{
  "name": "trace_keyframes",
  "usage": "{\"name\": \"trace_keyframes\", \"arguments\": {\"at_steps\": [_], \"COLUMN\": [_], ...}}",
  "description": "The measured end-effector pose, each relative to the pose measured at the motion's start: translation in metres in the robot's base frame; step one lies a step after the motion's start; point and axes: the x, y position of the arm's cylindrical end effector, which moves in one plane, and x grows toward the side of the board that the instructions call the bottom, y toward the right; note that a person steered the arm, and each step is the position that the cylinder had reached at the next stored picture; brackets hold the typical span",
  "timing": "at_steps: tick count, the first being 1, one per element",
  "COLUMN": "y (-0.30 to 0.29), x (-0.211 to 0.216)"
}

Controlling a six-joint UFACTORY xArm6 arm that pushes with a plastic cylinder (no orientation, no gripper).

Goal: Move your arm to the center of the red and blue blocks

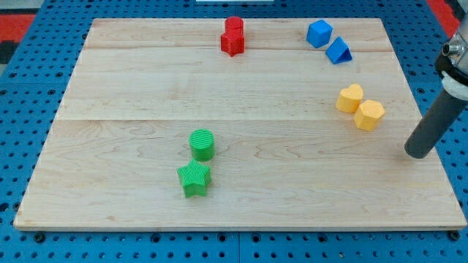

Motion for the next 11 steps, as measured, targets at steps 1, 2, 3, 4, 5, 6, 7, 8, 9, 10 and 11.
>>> {"name": "trace_keyframes", "arguments": {"at_steps": [1, 2, 3, 4, 5, 6, 7, 8, 9, 10, 11], "y": [0.013, 0.075, 0.085, 0.081, 0.062, 0.010, -0.062, -0.152, -0.179, -0.184, -0.241], "x": [0.001, -0.013, -0.028, -0.063, -0.117, -0.149, -0.158, -0.160, -0.215, -0.288, -0.308]}}
